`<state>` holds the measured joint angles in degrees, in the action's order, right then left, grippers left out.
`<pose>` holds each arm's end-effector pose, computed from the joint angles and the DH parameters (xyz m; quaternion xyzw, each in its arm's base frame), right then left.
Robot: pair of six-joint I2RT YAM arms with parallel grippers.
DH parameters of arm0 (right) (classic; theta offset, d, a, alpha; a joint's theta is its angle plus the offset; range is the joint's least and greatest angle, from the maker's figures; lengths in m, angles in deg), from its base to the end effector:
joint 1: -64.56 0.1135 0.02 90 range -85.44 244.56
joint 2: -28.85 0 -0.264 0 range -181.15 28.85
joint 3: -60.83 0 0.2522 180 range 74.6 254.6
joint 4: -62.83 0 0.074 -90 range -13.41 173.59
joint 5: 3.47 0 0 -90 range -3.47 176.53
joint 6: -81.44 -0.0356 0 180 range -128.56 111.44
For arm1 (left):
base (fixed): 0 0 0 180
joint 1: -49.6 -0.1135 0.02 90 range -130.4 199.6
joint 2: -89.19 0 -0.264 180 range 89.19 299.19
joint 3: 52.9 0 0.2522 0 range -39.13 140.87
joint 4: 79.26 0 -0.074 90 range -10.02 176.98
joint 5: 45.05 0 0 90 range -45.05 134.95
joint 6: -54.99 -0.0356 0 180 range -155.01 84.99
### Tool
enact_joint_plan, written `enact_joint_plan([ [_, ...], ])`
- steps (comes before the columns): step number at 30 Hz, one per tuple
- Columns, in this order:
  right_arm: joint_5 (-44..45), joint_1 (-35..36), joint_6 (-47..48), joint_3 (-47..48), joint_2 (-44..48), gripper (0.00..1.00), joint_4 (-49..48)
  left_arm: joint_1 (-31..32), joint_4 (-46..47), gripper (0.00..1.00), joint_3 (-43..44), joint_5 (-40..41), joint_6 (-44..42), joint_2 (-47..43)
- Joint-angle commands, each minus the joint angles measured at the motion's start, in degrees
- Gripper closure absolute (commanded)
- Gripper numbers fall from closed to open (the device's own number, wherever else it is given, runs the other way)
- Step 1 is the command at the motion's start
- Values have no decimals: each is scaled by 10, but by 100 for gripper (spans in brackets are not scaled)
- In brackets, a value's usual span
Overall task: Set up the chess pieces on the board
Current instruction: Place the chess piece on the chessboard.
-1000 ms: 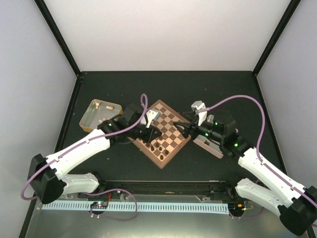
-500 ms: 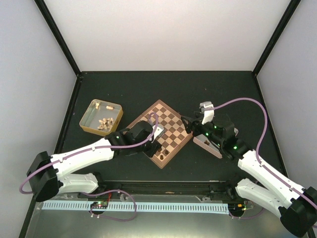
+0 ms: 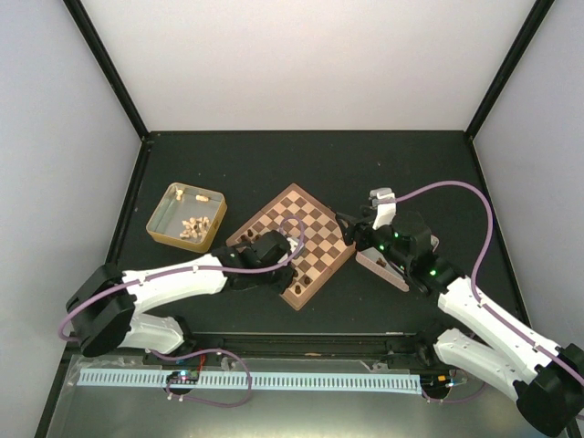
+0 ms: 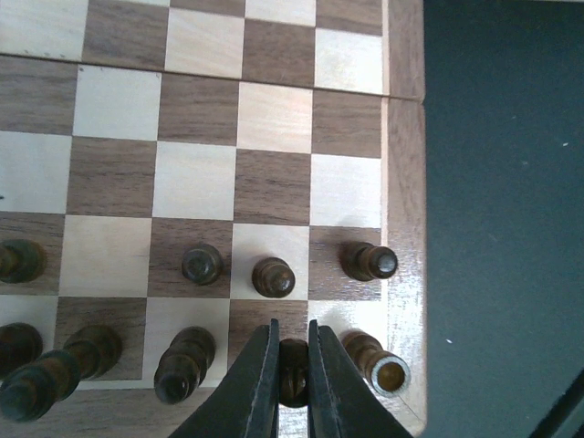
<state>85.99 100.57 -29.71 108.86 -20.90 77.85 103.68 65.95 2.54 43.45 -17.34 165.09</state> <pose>0.1668 0.1217 0.2759 -0.1066 0.7954 0.2887 0.5221 0.1485 -0.2066 0.1913 0.3019 0.9053 -0.1851 0.2346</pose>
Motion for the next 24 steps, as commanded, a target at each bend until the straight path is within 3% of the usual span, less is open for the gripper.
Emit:
enact_joint_plan([
  [1, 12, 2, 3, 2, 2, 21, -16, 4, 27, 97, 0, 8, 4, 16],
  [12, 7, 2, 2, 7, -12, 20, -20, 6, 25, 85, -3, 13, 0, 30],
  [24, 46, 1, -19, 27, -7, 21, 17, 8, -5, 71, 19, 28, 2, -20],
])
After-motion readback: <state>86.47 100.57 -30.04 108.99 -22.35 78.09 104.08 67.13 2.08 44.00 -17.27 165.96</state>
